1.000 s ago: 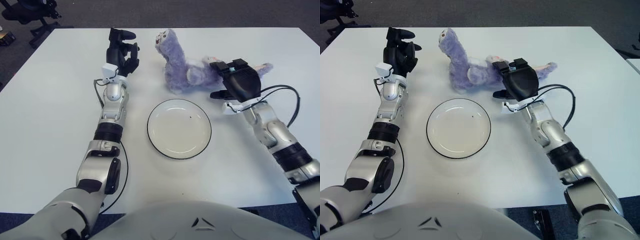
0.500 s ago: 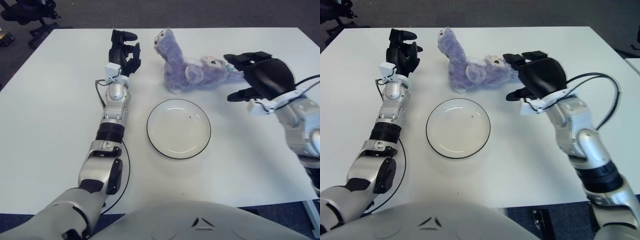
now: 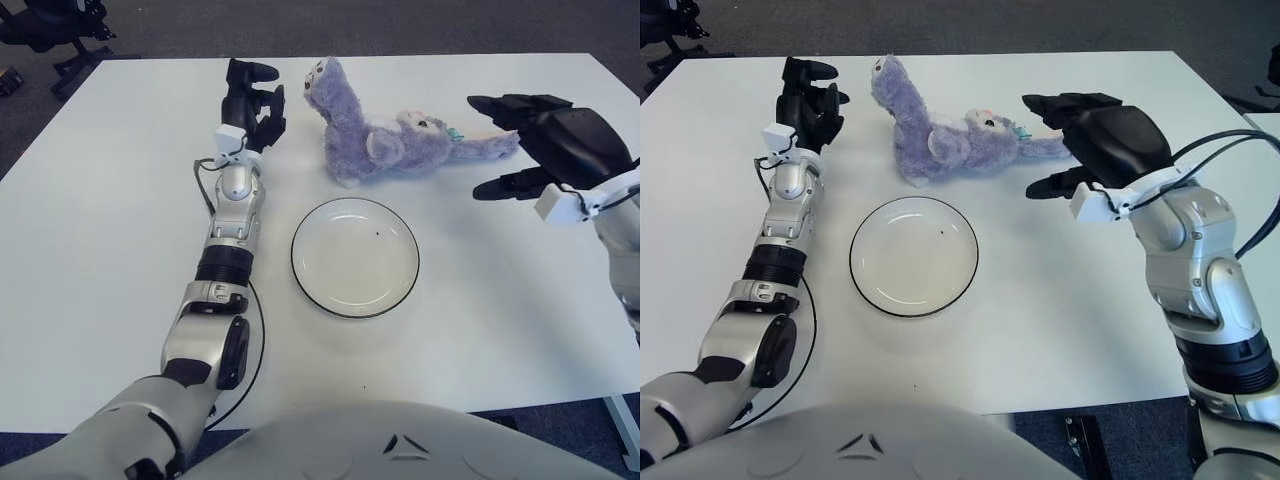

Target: Put the doll into the plate.

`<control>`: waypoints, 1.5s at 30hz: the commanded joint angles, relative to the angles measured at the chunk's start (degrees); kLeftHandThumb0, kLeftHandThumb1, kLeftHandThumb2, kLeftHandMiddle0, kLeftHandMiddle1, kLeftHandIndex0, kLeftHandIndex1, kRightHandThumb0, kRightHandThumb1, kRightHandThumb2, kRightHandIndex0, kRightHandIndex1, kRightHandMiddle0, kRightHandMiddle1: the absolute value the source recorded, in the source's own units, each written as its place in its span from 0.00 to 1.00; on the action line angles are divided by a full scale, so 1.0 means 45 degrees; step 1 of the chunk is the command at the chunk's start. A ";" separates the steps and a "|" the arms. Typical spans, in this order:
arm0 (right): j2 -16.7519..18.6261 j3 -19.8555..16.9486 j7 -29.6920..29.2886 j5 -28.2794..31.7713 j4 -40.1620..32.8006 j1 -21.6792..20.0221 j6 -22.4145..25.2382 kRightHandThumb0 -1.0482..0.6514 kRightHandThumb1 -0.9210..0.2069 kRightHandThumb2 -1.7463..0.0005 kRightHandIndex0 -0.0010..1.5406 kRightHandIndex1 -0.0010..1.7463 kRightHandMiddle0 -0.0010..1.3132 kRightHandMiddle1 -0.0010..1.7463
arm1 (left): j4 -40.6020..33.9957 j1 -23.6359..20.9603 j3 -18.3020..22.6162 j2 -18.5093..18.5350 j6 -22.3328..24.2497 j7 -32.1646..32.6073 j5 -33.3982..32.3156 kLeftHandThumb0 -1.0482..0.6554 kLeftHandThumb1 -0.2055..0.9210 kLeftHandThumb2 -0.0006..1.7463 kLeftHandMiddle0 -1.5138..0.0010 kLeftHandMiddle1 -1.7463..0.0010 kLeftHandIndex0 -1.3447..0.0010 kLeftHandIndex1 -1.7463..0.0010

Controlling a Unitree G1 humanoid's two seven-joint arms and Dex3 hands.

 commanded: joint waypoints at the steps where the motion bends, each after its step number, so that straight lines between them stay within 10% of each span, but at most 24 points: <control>1: 0.0048 0.0180 -0.0009 0.0196 0.1144 -0.1079 -0.0166 0.20 0.02 1.00 0.20 0.01 0.24 0.02 | -0.0052 0.0061 0.0015 -0.0035 -0.0020 0.0051 0.0163 0.61 0.99 0.26 0.84 0.07 0.83 0.08; 21: 0.0067 0.1984 0.3225 0.2077 0.6934 -0.6012 -0.0755 0.23 0.03 1.00 0.26 0.01 0.28 0.02 | -0.0222 0.0179 -0.0093 -0.0210 0.0005 0.0057 0.0368 0.61 1.00 0.25 0.83 0.08 0.82 0.09; 45: 0.1657 0.4417 0.3386 0.1448 1.4266 -1.0099 -0.2677 0.20 0.06 1.00 0.30 0.00 0.24 0.00 | -0.0003 0.0135 -0.0236 -0.0138 -0.0067 -0.0693 0.0284 0.61 1.00 0.25 0.83 0.08 0.82 0.09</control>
